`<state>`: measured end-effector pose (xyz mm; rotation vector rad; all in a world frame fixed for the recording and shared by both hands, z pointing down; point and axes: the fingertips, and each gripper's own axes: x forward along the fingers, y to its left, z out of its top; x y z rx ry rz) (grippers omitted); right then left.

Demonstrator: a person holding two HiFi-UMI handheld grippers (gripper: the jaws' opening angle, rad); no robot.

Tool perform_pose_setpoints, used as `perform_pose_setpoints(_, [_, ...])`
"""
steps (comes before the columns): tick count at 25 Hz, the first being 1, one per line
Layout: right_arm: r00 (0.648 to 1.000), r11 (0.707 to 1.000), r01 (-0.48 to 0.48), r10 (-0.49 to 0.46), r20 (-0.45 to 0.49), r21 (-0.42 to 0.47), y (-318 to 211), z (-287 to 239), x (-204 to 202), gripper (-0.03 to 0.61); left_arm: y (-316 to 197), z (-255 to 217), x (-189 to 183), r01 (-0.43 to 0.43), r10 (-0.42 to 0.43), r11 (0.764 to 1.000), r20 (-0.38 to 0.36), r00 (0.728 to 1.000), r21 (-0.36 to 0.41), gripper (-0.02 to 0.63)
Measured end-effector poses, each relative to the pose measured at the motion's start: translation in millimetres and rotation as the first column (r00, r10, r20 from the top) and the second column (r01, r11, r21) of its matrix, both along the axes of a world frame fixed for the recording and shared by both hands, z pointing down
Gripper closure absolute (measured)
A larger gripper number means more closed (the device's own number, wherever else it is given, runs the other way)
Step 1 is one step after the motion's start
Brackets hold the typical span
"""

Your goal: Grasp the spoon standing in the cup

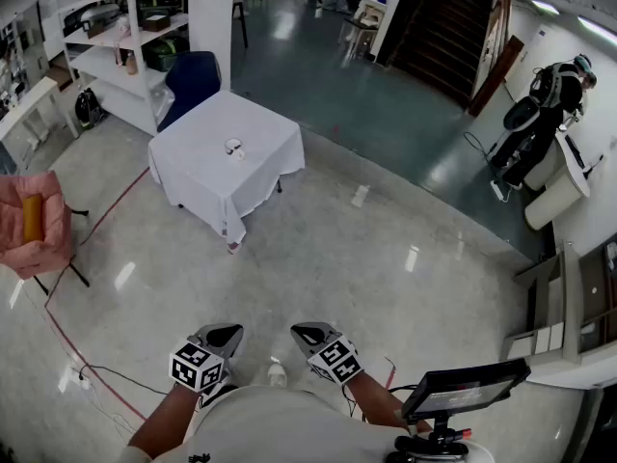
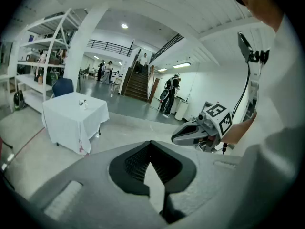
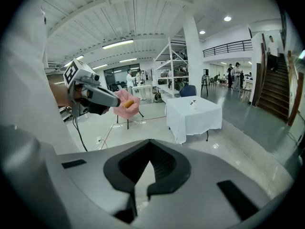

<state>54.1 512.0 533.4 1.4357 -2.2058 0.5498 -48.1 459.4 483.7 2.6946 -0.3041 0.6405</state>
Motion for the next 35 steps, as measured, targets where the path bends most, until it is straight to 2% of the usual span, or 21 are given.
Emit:
perform_pose_setpoints(3, [0.999, 0.999, 0.045, -0.045, 0.015, 0.016, -6, -1, 2, 0.572, -4, -12, 12, 0.014, -0.015, 0.997, 0.012, 1.000, 0.069, 0.603])
perform_pose_setpoints(5, [0.998, 0.997, 0.068, -0.069, 0.014, 0.029, -16, -1, 4, 0.572, -11, -16, 18, 0.028, -0.029, 0.996, 0.005, 1.000, 0.085, 0.603])
perform_pose_setpoints(13, [0.985, 0.986, 0.167, -0.167, 0.032, -0.002, -62, 12, -16, 0.571, -44, -2, -15, 0.148, -0.148, 0.989, 0.009, 0.989, 0.021, 0.603])
perform_pose_setpoints(16, [0.985, 0.985, 0.170, -0.170, 0.025, -0.003, -102, 14, -12, 0.571, -87, 7, -20, 0.161, -0.161, 0.987, -0.003, 0.987, 0.017, 0.603])
perform_pose_setpoints(20, [0.992, 0.992, 0.124, -0.125, 0.023, 0.013, -169, -6, -31, 0.569, -159, 4, -49, 0.171, -0.171, 0.985, -0.002, 0.985, 0.013, 0.603])
perform_pose_setpoints(26, [0.998, 0.998, 0.059, -0.059, 0.002, 0.027, -286, -18, -63, 0.540, -275, -20, -87, 0.114, -0.111, 0.991, -0.051, 0.993, 0.062, 0.601])
perform_pose_setpoints(30, [0.999, 0.999, 0.006, -0.004, -0.035, 0.046, -352, -20, -68, 0.532, -338, -16, -106, 0.083, -0.081, 0.993, -0.029, 0.996, 0.078, 0.601])
perform_pose_setpoints(35, [0.997, 0.999, 0.018, -0.014, -0.078, 0.044, -406, -16, -62, 0.525, -388, -9, -103, 0.107, -0.105, 0.994, -0.045, 0.993, 0.037, 0.601])
